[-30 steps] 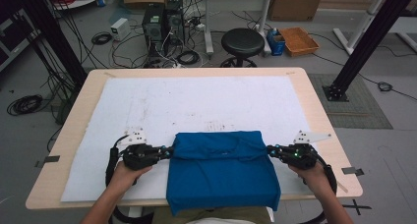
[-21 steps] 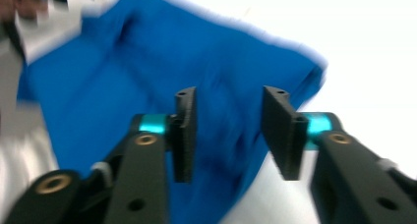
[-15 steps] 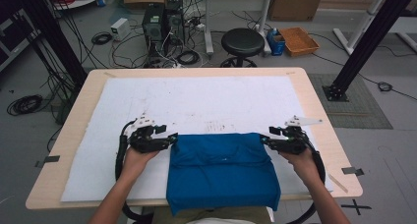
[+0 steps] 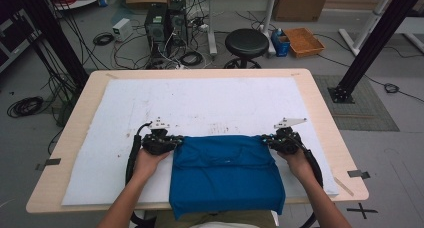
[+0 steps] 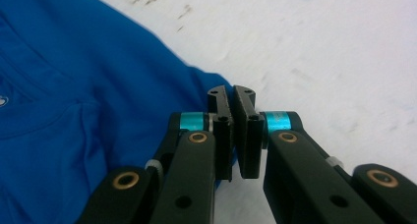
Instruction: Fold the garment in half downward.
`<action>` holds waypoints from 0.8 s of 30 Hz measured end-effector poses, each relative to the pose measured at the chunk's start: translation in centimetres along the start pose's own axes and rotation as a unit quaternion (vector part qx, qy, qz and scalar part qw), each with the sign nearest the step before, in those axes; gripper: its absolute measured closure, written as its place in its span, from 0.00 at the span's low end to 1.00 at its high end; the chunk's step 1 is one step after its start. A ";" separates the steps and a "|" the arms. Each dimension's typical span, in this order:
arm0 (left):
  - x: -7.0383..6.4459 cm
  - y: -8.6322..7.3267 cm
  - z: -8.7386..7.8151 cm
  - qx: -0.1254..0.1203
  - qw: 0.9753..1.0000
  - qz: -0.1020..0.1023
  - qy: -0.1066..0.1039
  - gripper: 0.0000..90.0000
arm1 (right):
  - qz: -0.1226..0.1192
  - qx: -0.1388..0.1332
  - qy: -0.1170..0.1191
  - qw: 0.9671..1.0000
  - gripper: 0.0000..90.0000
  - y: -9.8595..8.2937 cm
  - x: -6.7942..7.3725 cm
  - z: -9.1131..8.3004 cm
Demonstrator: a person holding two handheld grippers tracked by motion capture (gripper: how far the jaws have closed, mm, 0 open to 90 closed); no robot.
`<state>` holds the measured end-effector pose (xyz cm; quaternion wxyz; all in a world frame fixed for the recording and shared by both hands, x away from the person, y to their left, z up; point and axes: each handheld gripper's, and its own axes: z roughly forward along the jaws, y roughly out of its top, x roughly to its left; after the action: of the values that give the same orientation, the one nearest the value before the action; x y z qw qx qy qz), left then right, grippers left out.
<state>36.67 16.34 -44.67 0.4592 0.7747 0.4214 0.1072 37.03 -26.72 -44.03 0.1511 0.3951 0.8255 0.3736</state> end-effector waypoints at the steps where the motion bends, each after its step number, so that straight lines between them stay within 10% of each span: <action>1: 0.5 0.5 0.0 -0.026 0.999 -0.019 0.005 0.94 | 0.003 -0.017 -0.010 1.000 0.97 0.5 -0.5 0.0; 9: 2.7 2.7 1.9 -0.067 0.996 -0.046 0.037 0.94 | 0.010 -0.047 -0.050 0.998 0.97 3.7 -3.0 2.1; 12: 2.7 2.7 2.1 -0.078 0.993 -0.051 0.066 0.68 | 0.039 -0.042 -0.056 0.997 0.63 3.8 -3.6 2.9; 15: 1.8 3.0 1.0 -0.091 0.994 -0.012 0.059 0.65 | 0.068 -0.051 -0.042 0.995 0.59 3.4 -4.0 2.2; 18: 0.5 3.3 0.2 -0.106 0.994 0.014 0.005 0.64 | 0.076 -0.080 -0.004 0.994 0.59 2.7 -3.8 0.5; 20: -0.4 3.2 0.6 -0.093 0.995 0.031 -0.026 0.62 | 0.036 -0.076 0.047 0.995 0.61 2.6 -2.2 -0.2; 24: -1.4 2.8 2.7 -0.036 0.997 0.039 -0.048 0.60 | -0.005 -0.049 0.062 0.997 0.62 3.2 -0.1 1.1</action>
<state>38.84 13.03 -43.63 0.5017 0.7780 0.3640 0.1027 39.41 -24.92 -42.40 0.1207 0.3593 0.8157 0.4371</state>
